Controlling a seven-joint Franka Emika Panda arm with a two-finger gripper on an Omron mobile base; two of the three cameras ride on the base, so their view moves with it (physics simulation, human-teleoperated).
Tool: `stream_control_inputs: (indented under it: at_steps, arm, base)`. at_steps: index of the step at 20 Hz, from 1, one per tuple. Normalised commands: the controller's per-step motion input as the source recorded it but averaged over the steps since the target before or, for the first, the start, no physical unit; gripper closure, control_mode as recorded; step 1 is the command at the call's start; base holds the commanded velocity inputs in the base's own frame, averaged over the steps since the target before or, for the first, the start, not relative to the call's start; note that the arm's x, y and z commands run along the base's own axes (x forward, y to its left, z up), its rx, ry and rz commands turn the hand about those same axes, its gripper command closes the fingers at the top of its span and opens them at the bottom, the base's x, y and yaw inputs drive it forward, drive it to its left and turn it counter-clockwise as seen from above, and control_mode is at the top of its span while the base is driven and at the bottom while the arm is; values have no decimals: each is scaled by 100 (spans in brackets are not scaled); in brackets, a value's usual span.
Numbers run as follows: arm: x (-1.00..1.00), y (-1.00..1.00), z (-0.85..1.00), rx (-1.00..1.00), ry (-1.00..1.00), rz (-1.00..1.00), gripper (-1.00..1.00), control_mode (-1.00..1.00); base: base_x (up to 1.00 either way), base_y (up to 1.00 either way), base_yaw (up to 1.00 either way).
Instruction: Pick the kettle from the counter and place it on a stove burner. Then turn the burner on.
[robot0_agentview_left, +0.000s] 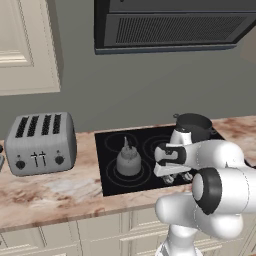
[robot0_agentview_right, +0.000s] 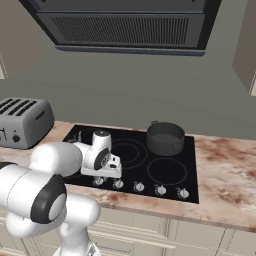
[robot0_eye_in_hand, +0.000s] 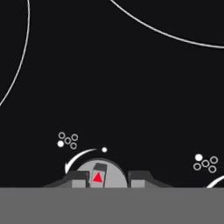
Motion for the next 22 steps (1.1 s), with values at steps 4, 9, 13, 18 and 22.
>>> stream_control_inputs:
  at_steps: [4,9,13,18,22]
  arm:
    - [-27,0,-1,0,0,37,100,-100]
    - [-27,4,-15,0,0,63,100,-100]
    - [-28,2,-27,0,0,82,100,-100]
    - [-28,0,-34,0,0,91,100,-100]
    - [-28,0,-33,0,0,90,100,-100]
  base:
    - [0,0,0]
    - [0,0,0]
    - [0,0,0]
    - [0,0,0]
    - [0,0,0]
